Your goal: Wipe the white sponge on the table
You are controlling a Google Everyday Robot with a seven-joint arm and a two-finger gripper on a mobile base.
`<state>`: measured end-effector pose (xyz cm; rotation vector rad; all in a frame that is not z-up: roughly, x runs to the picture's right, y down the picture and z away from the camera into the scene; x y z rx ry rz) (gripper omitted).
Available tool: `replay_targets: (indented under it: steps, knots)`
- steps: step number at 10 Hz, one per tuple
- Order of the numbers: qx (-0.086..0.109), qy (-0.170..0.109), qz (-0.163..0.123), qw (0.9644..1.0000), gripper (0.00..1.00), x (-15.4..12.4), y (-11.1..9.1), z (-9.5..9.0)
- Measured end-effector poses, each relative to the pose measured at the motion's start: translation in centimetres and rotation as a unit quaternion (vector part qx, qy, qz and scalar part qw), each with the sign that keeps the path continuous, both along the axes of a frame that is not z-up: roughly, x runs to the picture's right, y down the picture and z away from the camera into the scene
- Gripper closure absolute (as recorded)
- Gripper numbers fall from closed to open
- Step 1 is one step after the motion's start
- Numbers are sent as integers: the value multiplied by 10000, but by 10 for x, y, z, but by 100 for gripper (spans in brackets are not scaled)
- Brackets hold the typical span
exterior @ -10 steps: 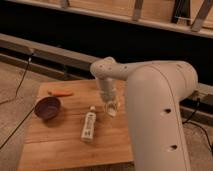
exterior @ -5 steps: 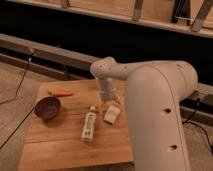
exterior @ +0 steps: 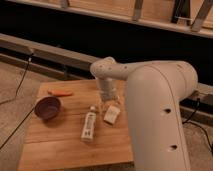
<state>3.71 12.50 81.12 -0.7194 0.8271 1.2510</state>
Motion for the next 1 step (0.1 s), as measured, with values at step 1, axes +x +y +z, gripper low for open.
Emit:
replay_targets:
  steps: [1]
  knots:
    - [0,0,0,10000,26,0,0,0]
